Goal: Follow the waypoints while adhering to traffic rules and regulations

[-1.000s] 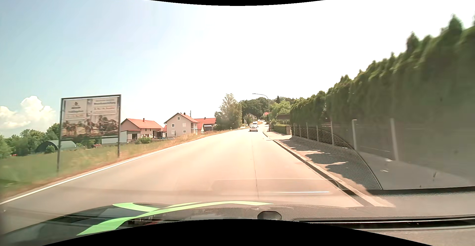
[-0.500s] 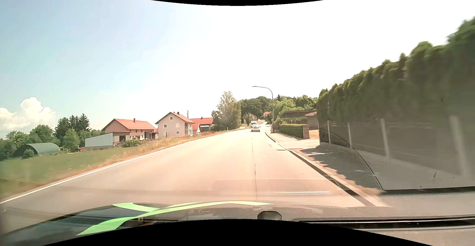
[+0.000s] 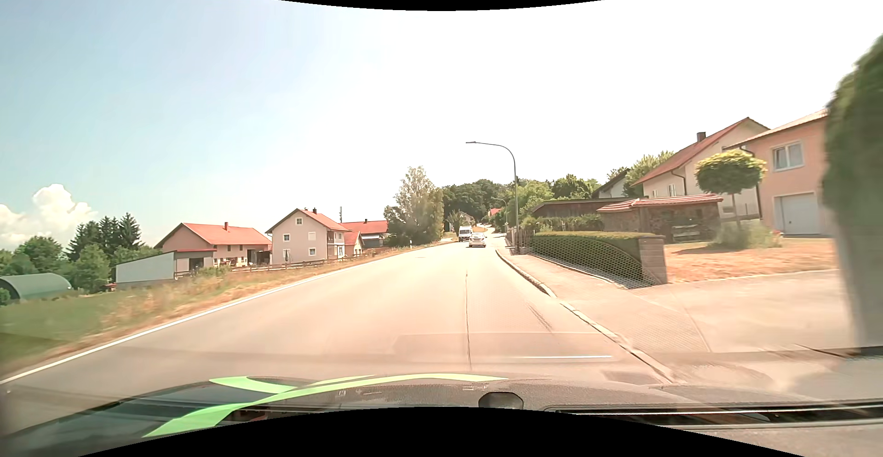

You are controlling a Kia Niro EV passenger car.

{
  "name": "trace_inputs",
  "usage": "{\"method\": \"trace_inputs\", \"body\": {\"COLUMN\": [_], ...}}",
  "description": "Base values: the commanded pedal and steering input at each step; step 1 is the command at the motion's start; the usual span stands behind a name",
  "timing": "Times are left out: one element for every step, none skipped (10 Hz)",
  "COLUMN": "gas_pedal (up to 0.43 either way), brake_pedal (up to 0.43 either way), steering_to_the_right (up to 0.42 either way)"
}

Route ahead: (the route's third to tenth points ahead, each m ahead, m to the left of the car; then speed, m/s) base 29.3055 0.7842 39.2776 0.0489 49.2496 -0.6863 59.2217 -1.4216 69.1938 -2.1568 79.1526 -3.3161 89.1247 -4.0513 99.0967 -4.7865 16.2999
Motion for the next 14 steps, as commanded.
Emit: {"method": "trace_inputs", "body": {"gas_pedal": [0.228, 0.228, 0.24, 0.24, 0.24, 0.228, 0.169, 0.157, 0.157, 0.157, 0.157, 0.157, 0.15, 0.13], "brake_pedal": [0.0, 0.0, 0.0, 0.0, 0.0, 0.0, 0.0, 0.0, 0.0, 0.0, 0.0, 0.0, 0.0, 0.0], "steering_to_the_right": [0.002, 0.003, 0.003, 0.003, 0.003, 0.003, 0.003, 0.003, 0.003, 0.003, 0.004, 0.004, 0.004, 0.005]}}
